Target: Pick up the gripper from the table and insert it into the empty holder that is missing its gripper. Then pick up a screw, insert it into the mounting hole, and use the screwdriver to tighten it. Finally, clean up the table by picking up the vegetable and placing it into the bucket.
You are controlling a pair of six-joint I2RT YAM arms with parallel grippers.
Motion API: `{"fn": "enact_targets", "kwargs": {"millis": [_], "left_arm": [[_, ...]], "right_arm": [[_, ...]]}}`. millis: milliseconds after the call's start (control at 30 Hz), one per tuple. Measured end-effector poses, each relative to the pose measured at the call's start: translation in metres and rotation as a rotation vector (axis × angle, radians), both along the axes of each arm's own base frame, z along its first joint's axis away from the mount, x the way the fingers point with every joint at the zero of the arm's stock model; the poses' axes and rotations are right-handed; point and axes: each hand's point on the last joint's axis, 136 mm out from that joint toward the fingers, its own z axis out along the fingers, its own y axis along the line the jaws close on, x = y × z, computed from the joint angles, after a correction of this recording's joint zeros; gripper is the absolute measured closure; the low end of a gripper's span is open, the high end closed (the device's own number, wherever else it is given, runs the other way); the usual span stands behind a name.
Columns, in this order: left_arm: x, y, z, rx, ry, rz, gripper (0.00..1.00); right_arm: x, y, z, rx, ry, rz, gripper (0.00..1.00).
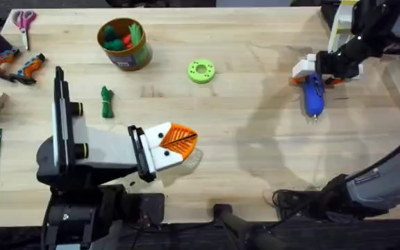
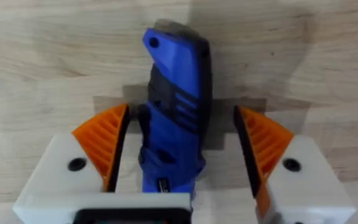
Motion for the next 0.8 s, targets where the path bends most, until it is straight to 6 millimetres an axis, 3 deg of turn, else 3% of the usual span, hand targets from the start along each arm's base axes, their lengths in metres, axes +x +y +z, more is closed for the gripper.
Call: {"fn": "enact_targets", "kwargs": {"millis": [67, 267, 300, 467, 633, 700, 800], "left_arm": [[0.000, 0.000, 0.000, 0.000, 0.000, 0.000, 0.986], [0.000, 0.000, 0.000, 0.000, 0.000, 0.000, 0.986], [0.000, 0.000, 0.000, 0.000, 0.000, 0.000, 0.986], [0.000, 0.000, 0.000, 0.000, 0.000, 0.000, 0.986], [0.000, 0.000, 0.000, 0.000, 0.000, 0.000, 0.986], [0.000, 0.000, 0.000, 0.000, 0.000, 0.000, 0.986], [0.000, 0.000, 0.000, 0.000, 0.000, 0.000, 0.986]], "right_arm": [[0.000, 0.000, 0.000, -0.002, 0.000, 0.000, 0.139], [0.003, -0.004, -0.001, -0.013, -0.008, 0.002, 0.939], [0.003, -0.004, -0.001, -0.014, -0.011, -0.001, 0.975], [-0.005, -0.002, -0.001, -0.004, 0.026, 0.001, 0.974], [-0.028, 0.006, 0.003, 0.023, 0.096, 0.001, 0.974], [-0.031, 0.009, 0.011, 0.024, 0.086, 0.007, 0.974], [-0.029, 0.019, 0.040, 0.034, 0.008, 0.022, 0.974]]}}
